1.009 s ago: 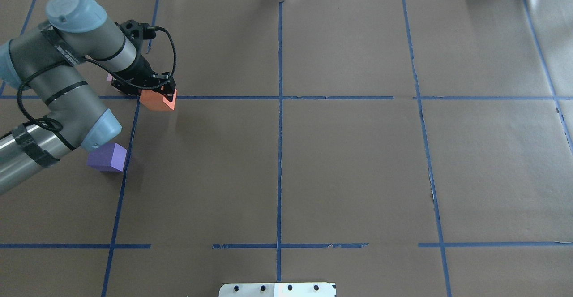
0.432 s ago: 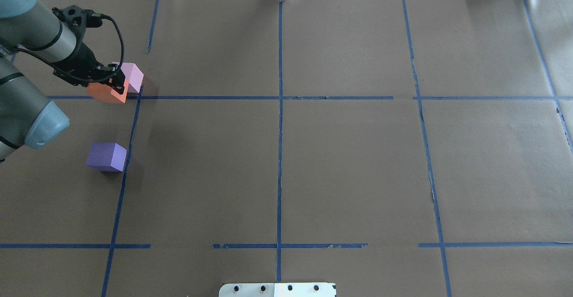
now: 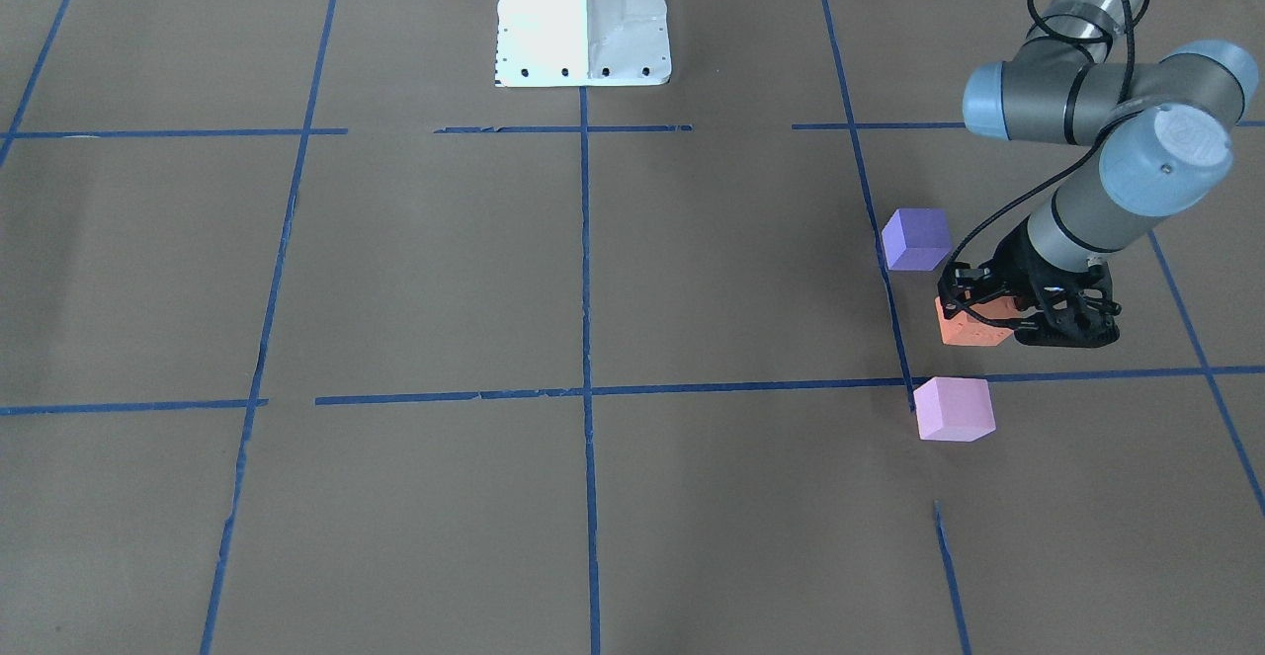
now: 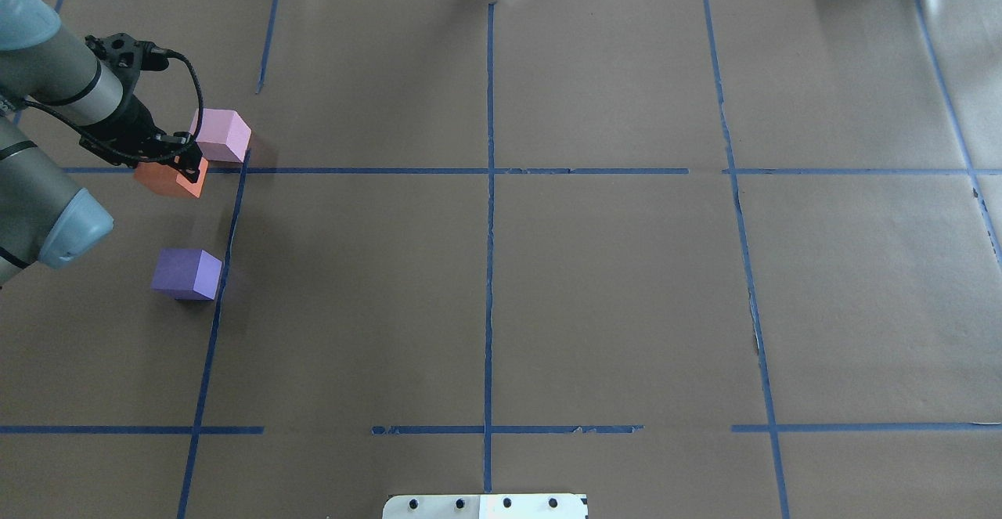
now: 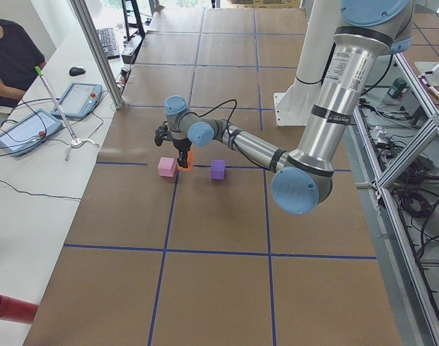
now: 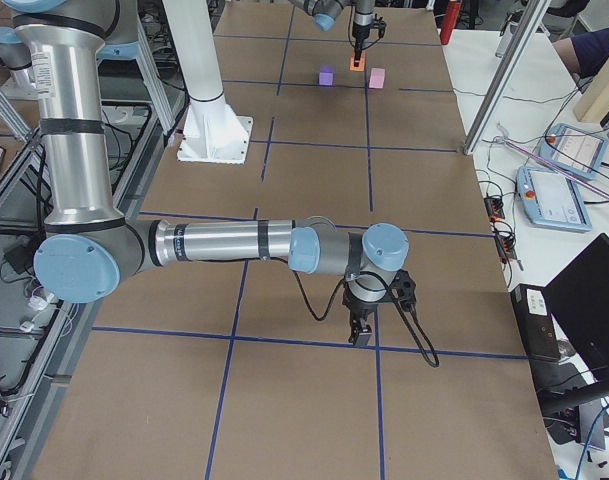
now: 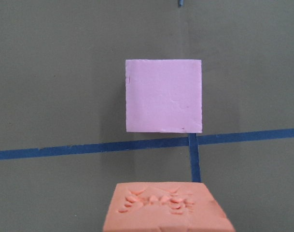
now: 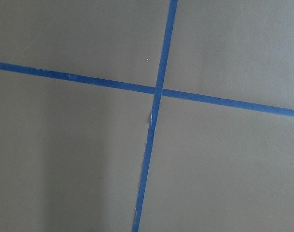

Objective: Arrange blocks in a line
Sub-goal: 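Carry the orange cube toward the gap between pink and purple cubes, then lower the orange cube in line between the pink and purple cubes, then open the left gripper and raise it away from the cubes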

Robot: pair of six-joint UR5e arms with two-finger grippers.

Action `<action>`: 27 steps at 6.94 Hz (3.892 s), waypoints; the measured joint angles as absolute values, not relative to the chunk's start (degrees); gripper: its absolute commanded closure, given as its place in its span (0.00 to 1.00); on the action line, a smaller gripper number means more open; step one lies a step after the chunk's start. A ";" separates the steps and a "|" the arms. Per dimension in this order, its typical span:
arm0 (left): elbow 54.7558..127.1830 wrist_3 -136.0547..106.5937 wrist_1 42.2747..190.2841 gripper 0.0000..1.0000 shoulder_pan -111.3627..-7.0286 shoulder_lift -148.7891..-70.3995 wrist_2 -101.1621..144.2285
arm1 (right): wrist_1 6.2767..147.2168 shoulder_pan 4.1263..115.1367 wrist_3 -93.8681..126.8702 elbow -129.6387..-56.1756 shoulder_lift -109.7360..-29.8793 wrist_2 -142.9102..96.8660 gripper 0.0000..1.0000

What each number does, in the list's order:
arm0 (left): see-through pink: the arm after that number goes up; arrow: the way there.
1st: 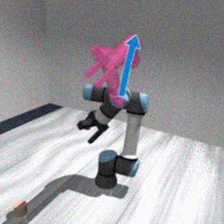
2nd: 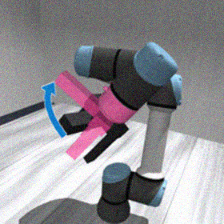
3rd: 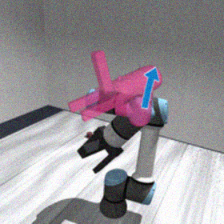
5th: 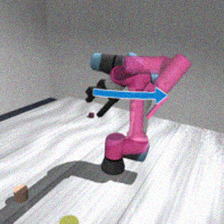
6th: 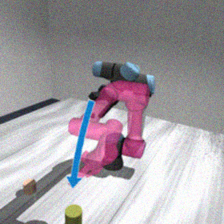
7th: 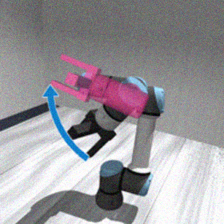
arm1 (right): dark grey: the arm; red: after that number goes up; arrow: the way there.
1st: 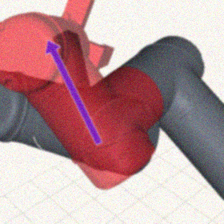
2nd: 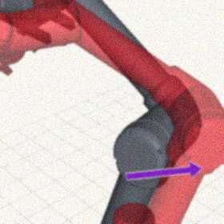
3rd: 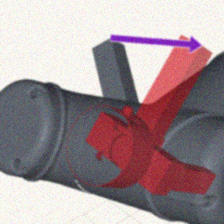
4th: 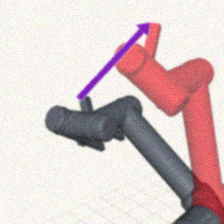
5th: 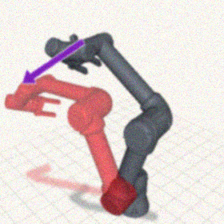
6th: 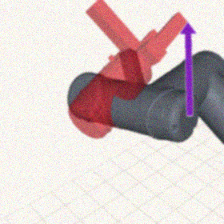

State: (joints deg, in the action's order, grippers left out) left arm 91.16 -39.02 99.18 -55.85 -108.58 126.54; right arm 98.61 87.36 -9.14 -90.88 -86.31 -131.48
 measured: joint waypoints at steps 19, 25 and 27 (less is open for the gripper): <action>82.79 -39.55 104.93 0.00 -52.74 -110.38 129.63 | 98.61 87.37 -9.14 -90.88 -86.31 -131.48 0.00; 87.79 -41.71 103.52 0.00 -54.64 -109.70 129.46 | 98.61 87.36 -9.14 -90.88 -86.31 -131.48 0.00; 90.09 -41.85 99.61 0.00 -56.13 -109.93 129.44 | 98.61 87.37 -9.14 -90.88 -86.31 -131.48 0.00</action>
